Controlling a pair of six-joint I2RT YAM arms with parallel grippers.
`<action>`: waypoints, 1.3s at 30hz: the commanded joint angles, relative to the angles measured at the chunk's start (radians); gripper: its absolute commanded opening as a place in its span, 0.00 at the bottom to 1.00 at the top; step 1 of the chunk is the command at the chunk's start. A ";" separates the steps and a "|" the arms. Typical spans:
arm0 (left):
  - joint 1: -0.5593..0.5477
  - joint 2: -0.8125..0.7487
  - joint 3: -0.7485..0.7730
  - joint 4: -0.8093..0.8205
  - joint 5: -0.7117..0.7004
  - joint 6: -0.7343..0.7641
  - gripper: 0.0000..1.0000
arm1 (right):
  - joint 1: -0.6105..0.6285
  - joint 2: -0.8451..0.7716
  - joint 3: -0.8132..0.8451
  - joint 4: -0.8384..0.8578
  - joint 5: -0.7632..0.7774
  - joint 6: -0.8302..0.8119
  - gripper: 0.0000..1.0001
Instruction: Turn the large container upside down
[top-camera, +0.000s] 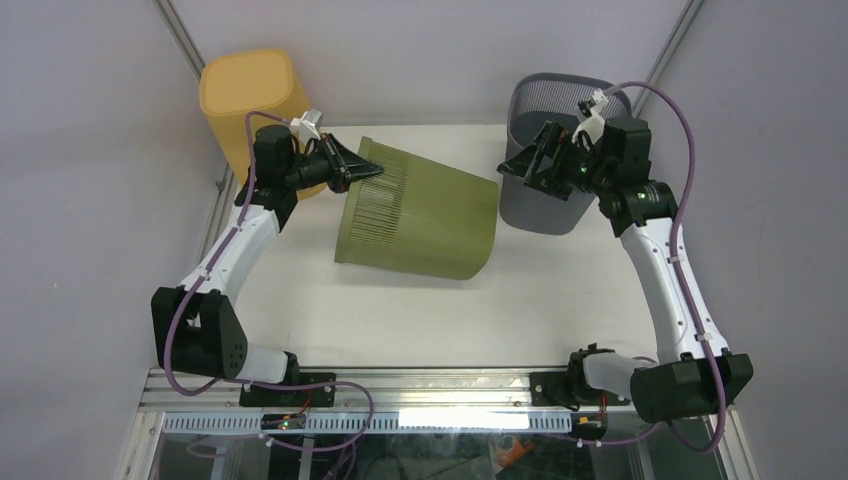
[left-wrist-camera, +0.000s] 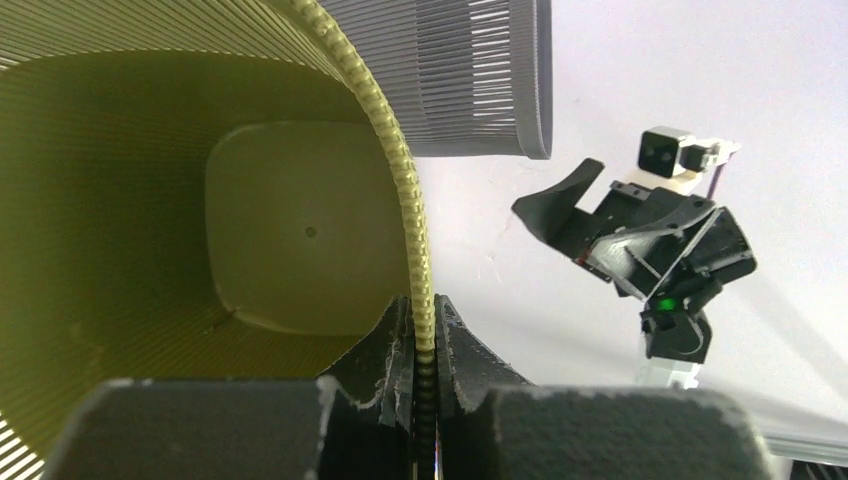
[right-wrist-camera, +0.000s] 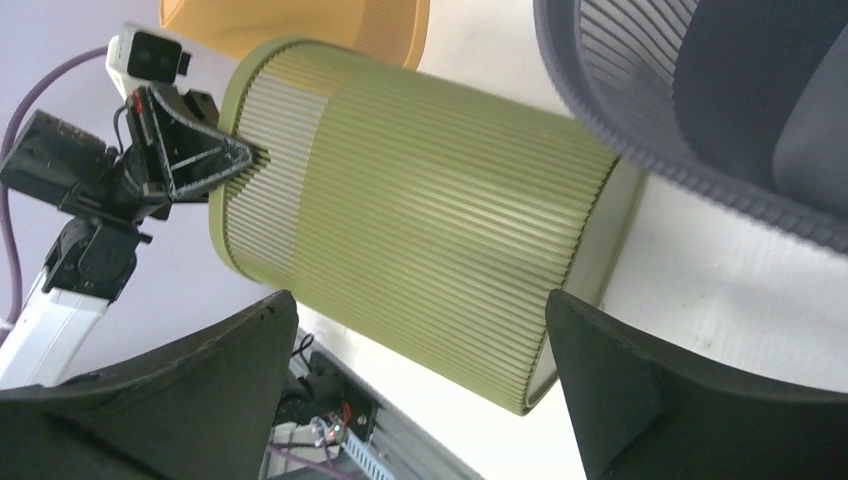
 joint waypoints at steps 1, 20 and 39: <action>-0.030 -0.015 0.018 0.179 0.055 -0.080 0.00 | -0.001 -0.098 -0.067 0.105 -0.090 0.067 0.98; -0.170 0.185 0.378 -0.432 -0.261 0.453 0.91 | -0.002 -0.291 -0.401 0.118 0.078 0.192 0.97; -0.175 0.036 0.559 -0.654 -0.505 0.604 0.99 | -0.003 -0.280 -0.436 0.142 0.051 0.202 0.97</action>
